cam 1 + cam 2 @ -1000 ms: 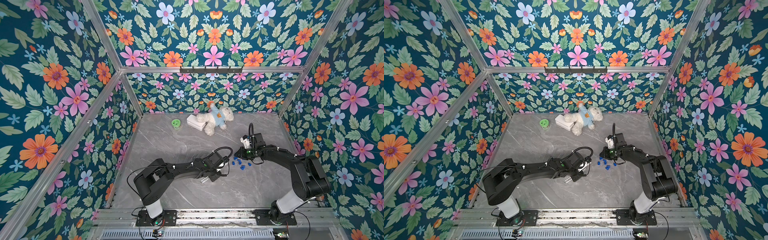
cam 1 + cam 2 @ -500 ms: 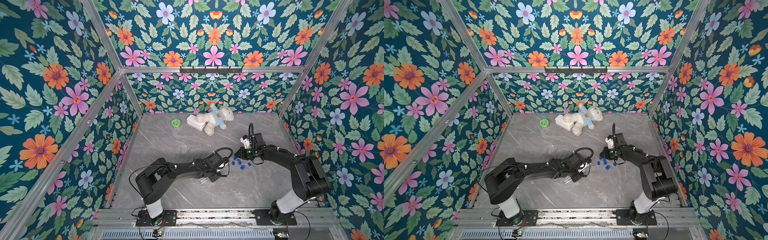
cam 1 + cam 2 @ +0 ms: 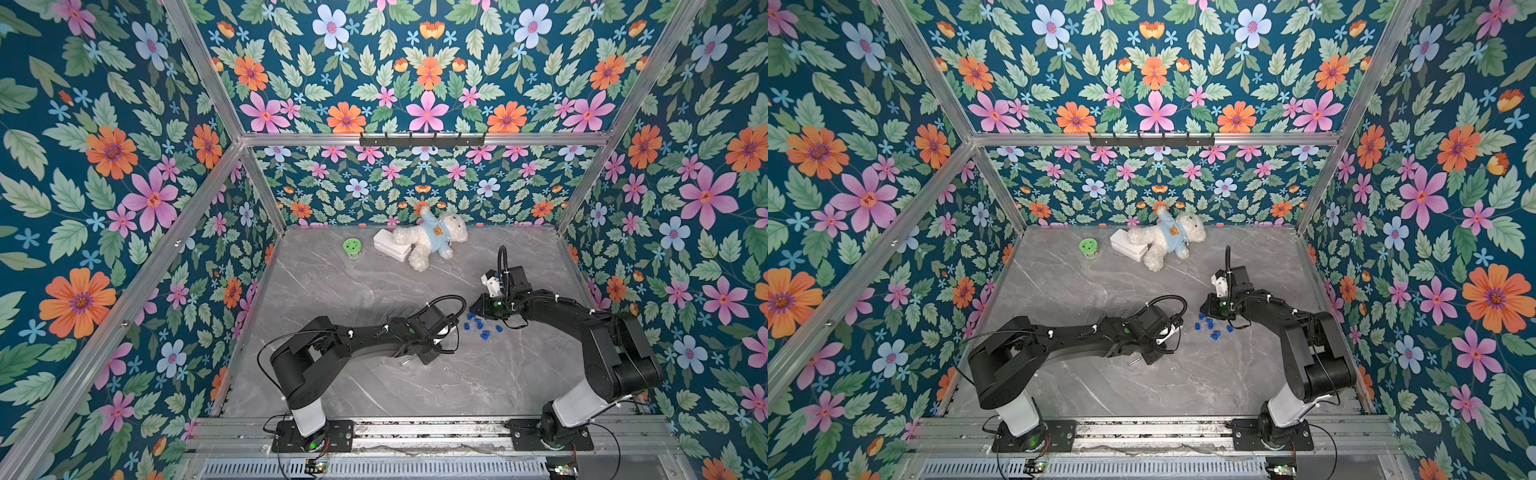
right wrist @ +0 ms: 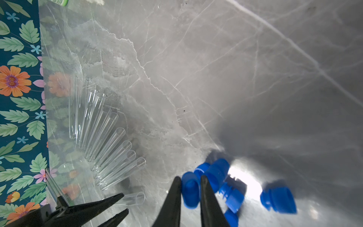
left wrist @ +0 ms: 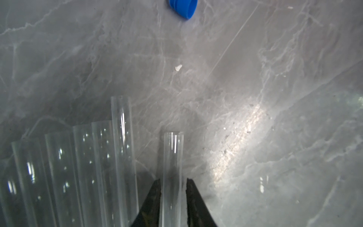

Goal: Remove stoppers from test tubes
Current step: Place the test tube at the center of the board.

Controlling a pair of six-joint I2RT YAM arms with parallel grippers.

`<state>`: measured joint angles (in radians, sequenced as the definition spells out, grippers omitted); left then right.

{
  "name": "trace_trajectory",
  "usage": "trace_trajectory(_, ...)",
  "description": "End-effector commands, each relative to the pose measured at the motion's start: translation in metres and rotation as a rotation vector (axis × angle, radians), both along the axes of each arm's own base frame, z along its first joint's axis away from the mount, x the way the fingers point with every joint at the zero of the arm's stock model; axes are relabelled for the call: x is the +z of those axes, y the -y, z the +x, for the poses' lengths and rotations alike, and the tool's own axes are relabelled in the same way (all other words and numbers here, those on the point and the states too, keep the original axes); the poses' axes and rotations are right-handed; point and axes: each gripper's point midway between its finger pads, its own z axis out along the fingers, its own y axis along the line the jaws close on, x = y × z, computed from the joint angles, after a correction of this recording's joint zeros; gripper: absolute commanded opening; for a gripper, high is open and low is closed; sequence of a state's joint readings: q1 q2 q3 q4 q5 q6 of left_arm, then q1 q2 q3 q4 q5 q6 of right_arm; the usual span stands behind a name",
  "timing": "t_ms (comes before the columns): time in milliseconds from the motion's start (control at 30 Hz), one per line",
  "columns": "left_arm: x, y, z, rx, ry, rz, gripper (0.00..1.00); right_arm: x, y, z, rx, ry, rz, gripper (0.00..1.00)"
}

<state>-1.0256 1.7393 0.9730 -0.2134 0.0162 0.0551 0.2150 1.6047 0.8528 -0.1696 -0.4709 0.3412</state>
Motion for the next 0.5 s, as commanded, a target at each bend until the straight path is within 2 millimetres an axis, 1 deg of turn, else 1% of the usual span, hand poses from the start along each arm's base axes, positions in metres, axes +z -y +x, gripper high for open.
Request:
trace_trajectory(0,0.0025,-0.001,0.0001,0.003,0.001,0.001,0.28,0.0026,0.0001,-0.0011,0.001,0.003,0.0,0.2)
trace_trajectory(133,0.0043,0.0,-0.0005,0.003,0.002,-0.005,0.3,0.0045,-0.0003,-0.0009,0.004,0.011,0.002,0.21)
trace_trajectory(300,0.0058,0.0011,-0.001,0.001,0.0,-0.011,0.31,0.0047,0.0003,-0.0013,0.003,0.01,0.001,0.22)
trace_trajectory(467,0.0072,0.0019,-0.0013,-0.001,0.001,-0.015,0.31,0.0059,0.0012,-0.0021,-0.004,0.013,0.0,0.26)
